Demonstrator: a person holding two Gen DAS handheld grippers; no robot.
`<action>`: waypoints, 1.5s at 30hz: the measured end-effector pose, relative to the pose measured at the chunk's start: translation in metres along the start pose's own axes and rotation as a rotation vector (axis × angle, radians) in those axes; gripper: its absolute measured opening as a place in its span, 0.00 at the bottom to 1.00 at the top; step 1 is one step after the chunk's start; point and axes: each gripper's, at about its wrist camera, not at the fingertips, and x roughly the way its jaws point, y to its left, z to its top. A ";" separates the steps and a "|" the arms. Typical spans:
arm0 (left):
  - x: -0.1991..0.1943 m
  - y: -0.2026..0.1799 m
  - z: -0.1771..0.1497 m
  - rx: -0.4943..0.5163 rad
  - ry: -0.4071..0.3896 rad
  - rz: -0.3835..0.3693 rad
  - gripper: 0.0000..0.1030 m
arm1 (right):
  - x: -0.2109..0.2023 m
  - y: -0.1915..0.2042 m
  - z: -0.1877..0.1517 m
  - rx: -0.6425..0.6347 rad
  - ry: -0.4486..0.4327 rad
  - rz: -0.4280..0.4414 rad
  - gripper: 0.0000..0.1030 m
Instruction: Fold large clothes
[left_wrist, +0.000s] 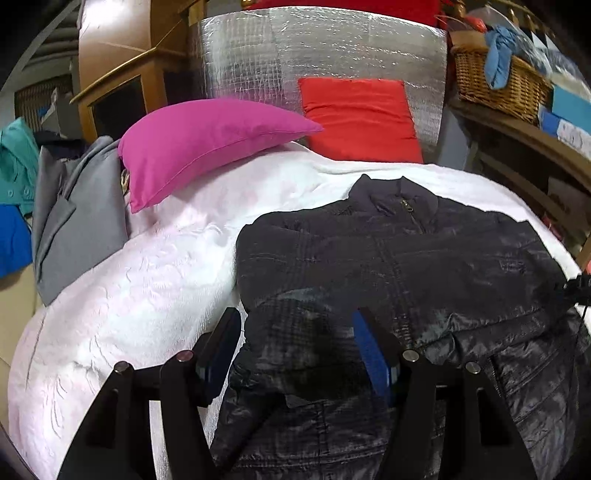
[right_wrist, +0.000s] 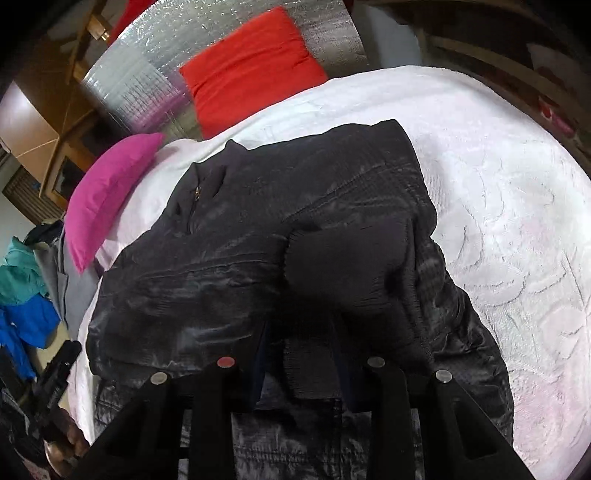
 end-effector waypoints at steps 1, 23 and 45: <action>-0.001 -0.001 -0.001 0.007 0.000 0.004 0.62 | -0.003 0.002 0.000 -0.004 -0.012 0.000 0.33; 0.017 -0.004 -0.003 -0.001 0.092 -0.041 0.64 | -0.012 0.042 -0.010 -0.105 -0.010 0.122 0.37; 0.046 0.025 -0.001 -0.115 0.172 0.010 0.75 | 0.004 -0.057 0.035 0.146 -0.093 0.030 0.36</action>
